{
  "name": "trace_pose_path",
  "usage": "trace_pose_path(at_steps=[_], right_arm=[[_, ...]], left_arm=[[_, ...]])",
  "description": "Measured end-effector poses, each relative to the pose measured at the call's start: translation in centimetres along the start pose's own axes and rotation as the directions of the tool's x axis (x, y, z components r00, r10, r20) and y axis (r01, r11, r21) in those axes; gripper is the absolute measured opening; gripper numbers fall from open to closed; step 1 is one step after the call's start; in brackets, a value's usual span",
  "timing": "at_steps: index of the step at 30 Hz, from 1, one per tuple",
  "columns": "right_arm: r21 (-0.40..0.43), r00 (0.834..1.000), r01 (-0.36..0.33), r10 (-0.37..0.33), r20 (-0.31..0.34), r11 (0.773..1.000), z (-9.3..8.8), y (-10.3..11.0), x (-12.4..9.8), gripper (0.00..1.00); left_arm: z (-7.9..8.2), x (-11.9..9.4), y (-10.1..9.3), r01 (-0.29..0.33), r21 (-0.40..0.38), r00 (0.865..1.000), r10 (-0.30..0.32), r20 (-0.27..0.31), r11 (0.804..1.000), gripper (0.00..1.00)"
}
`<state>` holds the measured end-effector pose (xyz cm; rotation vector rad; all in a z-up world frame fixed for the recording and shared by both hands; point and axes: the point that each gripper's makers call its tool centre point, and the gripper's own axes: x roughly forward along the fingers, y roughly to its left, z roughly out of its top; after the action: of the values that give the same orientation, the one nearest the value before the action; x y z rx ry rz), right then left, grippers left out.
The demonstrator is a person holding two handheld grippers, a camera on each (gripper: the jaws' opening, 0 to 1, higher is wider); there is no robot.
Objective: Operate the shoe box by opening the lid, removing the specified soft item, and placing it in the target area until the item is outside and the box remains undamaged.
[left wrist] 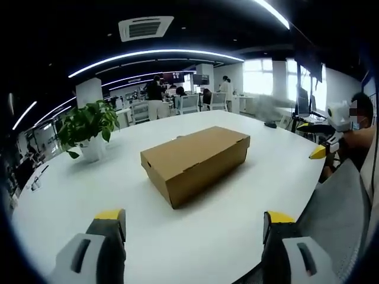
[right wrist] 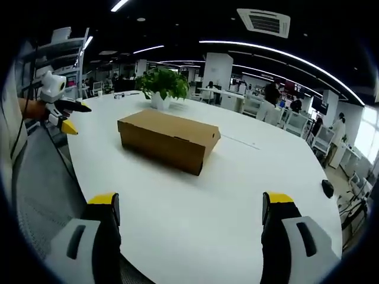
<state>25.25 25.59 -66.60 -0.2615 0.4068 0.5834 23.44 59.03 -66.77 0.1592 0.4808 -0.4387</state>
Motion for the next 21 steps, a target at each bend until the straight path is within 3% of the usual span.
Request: trace_pose_path(at_steps=[21], right_arm=[[-0.007, 1.000, -0.011, 0.011, -0.003, 1.000, 0.06, 0.13, -0.08, 0.96]], left_arm=[[0.07, 0.03, -0.07, 0.005, -0.009, 1.000, -0.005, 0.005, 1.000, 0.98]])
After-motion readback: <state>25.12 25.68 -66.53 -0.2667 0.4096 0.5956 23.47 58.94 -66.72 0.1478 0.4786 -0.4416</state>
